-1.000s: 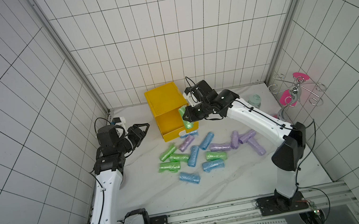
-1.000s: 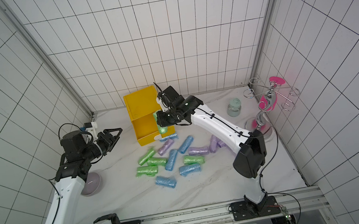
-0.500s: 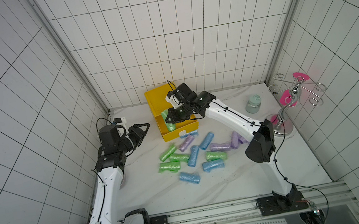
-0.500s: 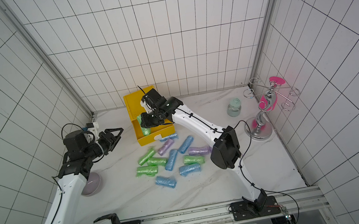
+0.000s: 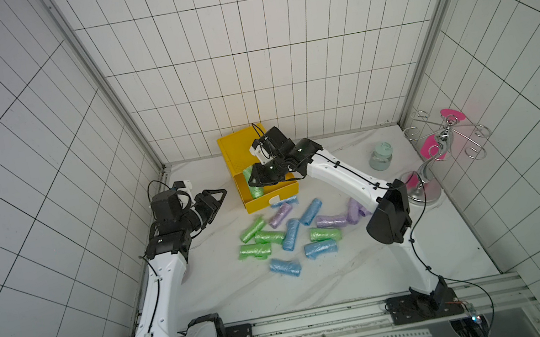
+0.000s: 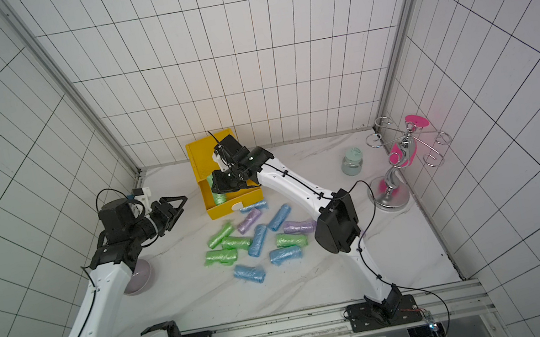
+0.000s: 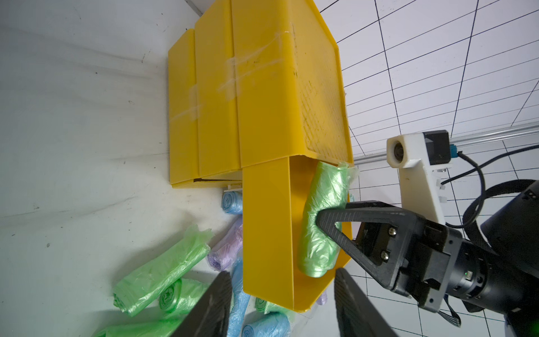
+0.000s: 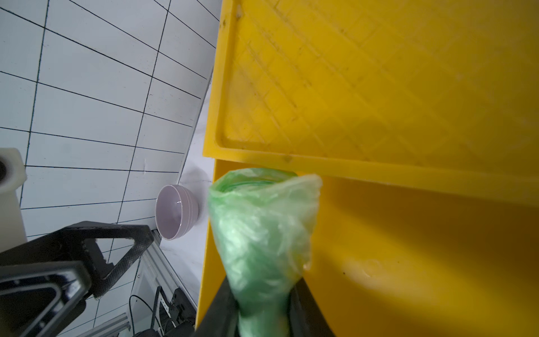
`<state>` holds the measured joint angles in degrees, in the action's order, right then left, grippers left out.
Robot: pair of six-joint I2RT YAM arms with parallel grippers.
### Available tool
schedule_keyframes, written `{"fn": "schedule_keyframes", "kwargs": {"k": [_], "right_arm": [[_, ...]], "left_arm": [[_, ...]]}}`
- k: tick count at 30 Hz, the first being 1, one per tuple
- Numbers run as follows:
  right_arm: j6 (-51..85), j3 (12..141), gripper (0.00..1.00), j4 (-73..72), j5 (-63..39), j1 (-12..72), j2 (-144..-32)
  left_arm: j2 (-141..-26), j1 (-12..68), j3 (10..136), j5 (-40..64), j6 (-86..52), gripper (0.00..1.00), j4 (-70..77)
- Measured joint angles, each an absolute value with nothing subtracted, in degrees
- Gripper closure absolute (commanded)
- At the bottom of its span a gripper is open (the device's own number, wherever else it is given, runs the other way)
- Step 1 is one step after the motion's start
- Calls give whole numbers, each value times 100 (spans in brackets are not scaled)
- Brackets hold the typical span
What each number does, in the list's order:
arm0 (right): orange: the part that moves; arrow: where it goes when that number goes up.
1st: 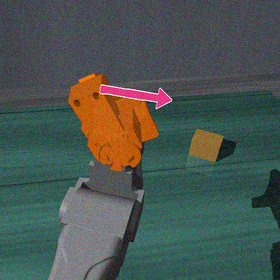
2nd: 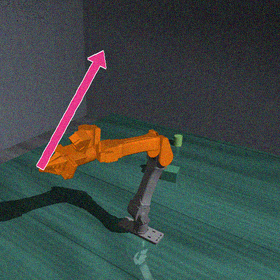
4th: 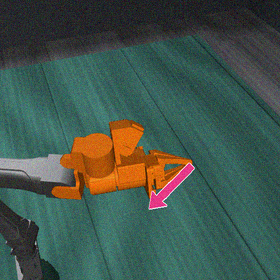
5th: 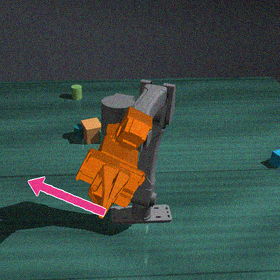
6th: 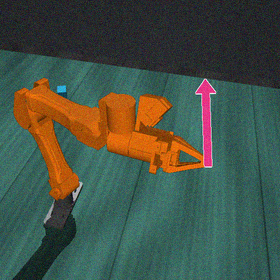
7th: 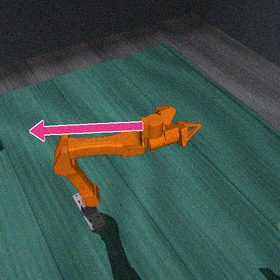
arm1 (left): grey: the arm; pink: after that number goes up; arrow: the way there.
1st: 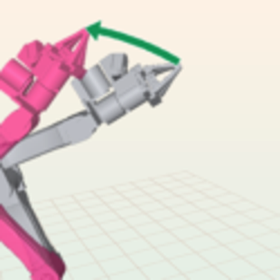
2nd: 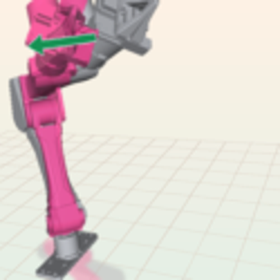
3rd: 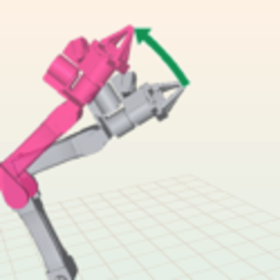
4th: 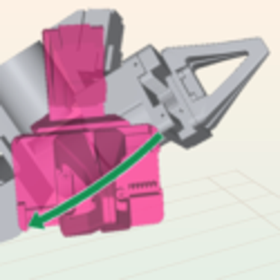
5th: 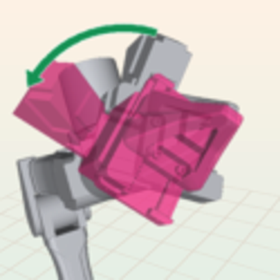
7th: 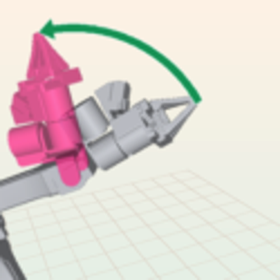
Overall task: Sort the rolls of trash bags by color and place them into the drawer
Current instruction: Place the roll of trash bags in the drawer.
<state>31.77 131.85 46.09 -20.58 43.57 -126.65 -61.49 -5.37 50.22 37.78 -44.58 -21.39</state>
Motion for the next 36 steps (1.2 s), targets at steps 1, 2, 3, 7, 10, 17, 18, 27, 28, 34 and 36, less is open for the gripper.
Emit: {"fn": "schedule_keyframes", "kwargs": {"k": [1,2,3,7,10,17,18,27,28,34,36], "right_arm": [[3192,13185,65,4606,-2058,4355,-12672],[3194,13185,64,4606,-2060,4355,-12674],[3208,13185,63,4602,-2060,4357,-12674],[3218,13187,58,4578,-2056,4357,-12674],[3203,13192,55,4532,-2053,4355,-12672],[3170,13194,58,4447,-2016,4355,-12639],[3162,13190,58,4431,-1999,4355,-12604],[3122,11913,59,3841,-1754,4333,-11072],[3122,11664,59,3760,-1719,4298,-10807],[3131,10020,59,3260,-1616,4045,-9463],[3142,9443,58,3170,-1566,3903,-9105]], "left_arm": [[-6143,-537,5009,3778,-4458,44,-2141],[-6139,-537,5002,3778,-4456,44,-2141],[-6134,-537,4998,3778,-4458,44,-2143],[-6112,-537,4965,3778,-4451,44,-2145],[-6108,-537,4932,3778,-4434,44,-2145],[-6047,-537,4768,3782,-4401,44,-2198],[-6025,-537,4748,3782,-4394,44,-2211],[-5640,-414,4434,3774,-4392,45,-2340],[-5581,-346,4364,3756,-4397,45,-2351],[-5260,-49,3924,3649,-4464,46,-2390],[-5190,8,3802,3575,-4501,48,-2401]]}}
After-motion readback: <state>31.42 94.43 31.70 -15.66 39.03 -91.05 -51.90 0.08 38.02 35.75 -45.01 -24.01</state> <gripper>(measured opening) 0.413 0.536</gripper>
